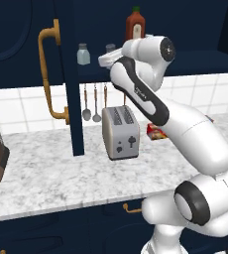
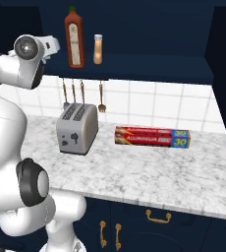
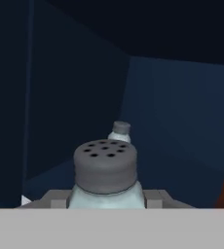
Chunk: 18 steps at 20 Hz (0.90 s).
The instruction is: Put the shaker and condiment bottle from the counter next to their counterparts in the cabinet.
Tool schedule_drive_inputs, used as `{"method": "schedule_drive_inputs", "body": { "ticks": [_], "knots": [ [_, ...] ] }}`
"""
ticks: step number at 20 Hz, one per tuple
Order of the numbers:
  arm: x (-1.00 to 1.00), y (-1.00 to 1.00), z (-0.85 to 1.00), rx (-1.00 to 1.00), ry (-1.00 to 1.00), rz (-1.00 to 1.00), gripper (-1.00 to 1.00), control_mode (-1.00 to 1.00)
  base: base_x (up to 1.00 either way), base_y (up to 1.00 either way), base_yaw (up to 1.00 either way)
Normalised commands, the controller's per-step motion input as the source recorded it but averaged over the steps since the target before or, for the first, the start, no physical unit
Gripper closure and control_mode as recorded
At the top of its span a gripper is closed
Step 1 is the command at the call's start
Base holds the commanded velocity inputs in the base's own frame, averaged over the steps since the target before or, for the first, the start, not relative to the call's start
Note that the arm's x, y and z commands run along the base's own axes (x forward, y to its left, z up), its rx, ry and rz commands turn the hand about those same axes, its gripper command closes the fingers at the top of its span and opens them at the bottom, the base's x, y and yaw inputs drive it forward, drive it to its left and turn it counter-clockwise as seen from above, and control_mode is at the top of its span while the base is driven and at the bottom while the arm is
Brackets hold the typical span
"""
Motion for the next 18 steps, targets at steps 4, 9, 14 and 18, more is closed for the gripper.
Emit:
{"method": "schedule_drive_inputs", "body": {
  "ticks": [4,9,14,18],
  "knots": [
    [0.18,0.0,-0.17,0.0,0.0,-0.02,1.0,-1.0,0.0,0.0,0.0],
    [0.11,0.07,-0.17,0.02,0.0,-0.06,1.0,-1.0,0.0,0.0,0.0],
    [0.09,0.0,-0.05,0.06,0.0,-0.1,1.0,-1.0,0.0,0.0,0.0],
    [0.12,0.0,0.0,0.06,0.0,-0.1,1.0,-1.0,0.0,0.0,0.0]
  ]
}}
